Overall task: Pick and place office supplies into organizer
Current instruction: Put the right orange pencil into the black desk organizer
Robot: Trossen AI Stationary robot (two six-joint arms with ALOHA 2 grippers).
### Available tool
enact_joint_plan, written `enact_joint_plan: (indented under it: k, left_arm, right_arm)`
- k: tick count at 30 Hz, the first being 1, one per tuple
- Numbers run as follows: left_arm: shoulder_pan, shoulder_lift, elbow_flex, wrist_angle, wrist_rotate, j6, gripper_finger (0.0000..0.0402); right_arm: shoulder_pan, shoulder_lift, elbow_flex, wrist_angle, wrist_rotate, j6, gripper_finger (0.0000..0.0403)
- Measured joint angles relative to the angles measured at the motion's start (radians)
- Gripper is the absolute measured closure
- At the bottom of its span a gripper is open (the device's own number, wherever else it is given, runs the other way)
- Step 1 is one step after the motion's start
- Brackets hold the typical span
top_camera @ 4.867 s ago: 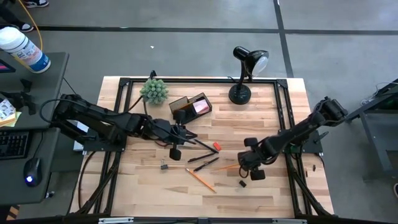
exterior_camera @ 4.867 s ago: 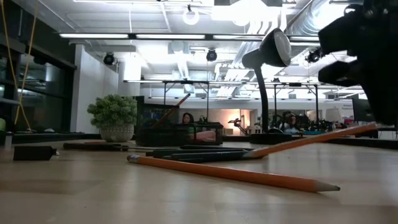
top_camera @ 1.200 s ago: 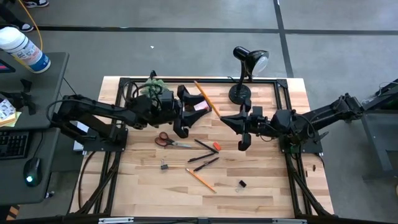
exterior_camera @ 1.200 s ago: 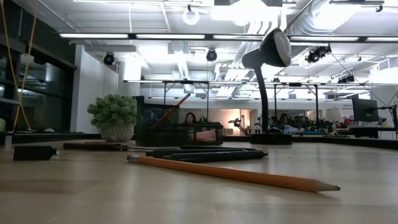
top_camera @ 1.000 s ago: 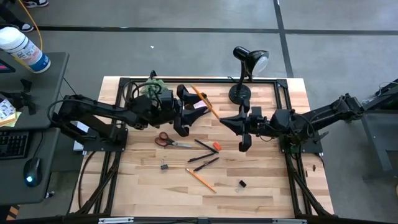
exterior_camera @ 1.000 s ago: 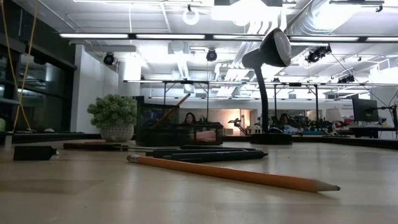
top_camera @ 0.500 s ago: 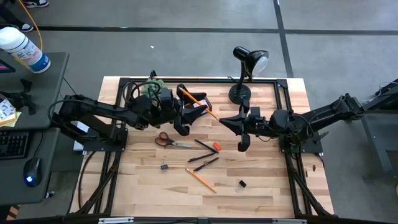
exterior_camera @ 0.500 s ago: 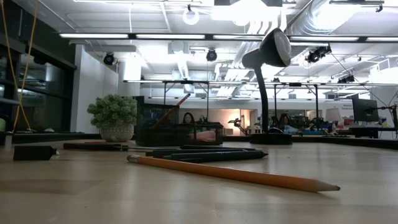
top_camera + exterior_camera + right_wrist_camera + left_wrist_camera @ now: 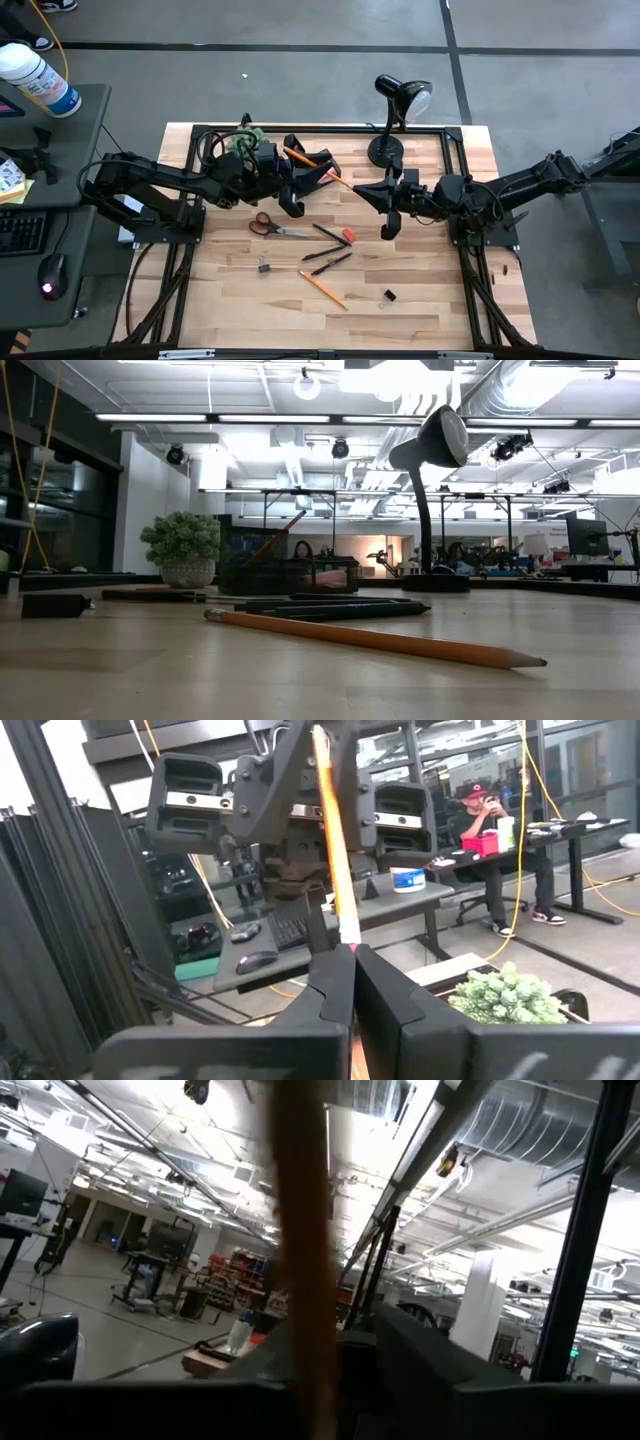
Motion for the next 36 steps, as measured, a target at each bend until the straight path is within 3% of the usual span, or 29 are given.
enact_joint_plan:
  k: [4, 17, 25, 31, 36]
  left_arm:
    - [0.0, 0.0, 0.0, 0.0, 0.001, 0.022, 0.0392]
    - [0.0, -0.001, 0.0, 0.002, 0.01, 0.022, 0.0326]
    - [0.0, -0.001, 0.0, -0.005, 0.027, 0.047, 0.034]
    - [0.002, -0.003, 0.0, -0.004, 0.025, 0.072, 0.0392]
    - [0.001, -0.003, 0.001, -0.001, 0.022, 0.097, 0.0385]
  right_arm:
    - [0.0, 0.0, 0.0, 0.019, 0.02, -0.008, 0.0402]
    - [0.0, 0.0, 0.0, 0.115, 0.066, -0.072, 0.0402]
    - [-0.008, 0.0, 0.0, 0.125, 0.083, -0.079, 0.0403]
    - [-0.031, 0.0, 0.0, 0.151, 0.061, -0.079, 0.0403]
    - [-0.046, 0.0, 0.0, 0.164, 0.033, -0.08, 0.0403]
